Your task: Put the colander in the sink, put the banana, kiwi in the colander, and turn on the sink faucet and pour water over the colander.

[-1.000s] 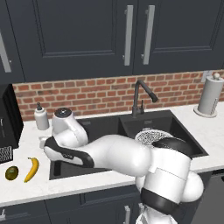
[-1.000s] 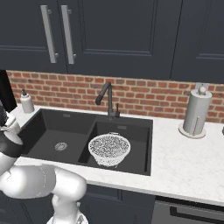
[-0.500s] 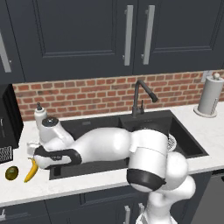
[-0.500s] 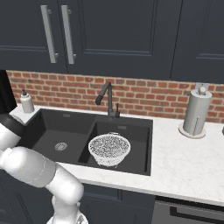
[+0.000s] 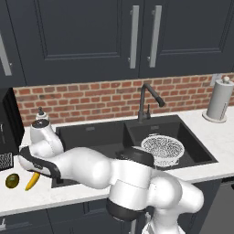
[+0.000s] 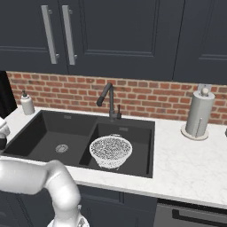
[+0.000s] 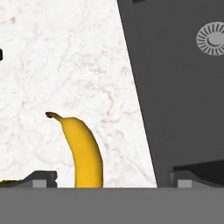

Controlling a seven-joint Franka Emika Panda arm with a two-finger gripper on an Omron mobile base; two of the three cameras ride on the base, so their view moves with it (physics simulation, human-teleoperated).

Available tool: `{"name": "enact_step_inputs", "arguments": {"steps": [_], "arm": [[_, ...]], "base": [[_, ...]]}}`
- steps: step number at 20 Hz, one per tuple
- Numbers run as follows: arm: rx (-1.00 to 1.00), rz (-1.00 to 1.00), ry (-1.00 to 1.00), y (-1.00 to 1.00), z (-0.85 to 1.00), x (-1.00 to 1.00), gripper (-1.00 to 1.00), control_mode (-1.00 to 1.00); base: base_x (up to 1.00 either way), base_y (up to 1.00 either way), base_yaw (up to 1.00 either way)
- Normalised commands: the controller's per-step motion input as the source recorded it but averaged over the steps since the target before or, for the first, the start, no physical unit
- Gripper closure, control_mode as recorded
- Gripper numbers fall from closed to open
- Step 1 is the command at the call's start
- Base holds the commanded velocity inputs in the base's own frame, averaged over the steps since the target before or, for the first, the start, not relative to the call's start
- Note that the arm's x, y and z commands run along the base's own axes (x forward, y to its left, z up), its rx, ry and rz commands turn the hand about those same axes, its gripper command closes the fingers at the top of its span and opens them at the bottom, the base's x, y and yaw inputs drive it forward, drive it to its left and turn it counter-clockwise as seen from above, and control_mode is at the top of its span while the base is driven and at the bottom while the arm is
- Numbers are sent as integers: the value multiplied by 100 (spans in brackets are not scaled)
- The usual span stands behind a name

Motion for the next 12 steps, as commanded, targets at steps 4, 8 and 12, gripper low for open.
{"name": "enact_step_inputs", "arguments": {"steps": [4, 8, 12], "arm": [[-4, 0, 4, 19, -17, 15, -100, -100], [-6, 0, 2, 16, -31, 1, -100, -100], [-6, 0, 1, 4, -36, 0, -100, -100]], "base": [[0, 0, 0], [0, 0, 0], [0, 0, 0]]}}
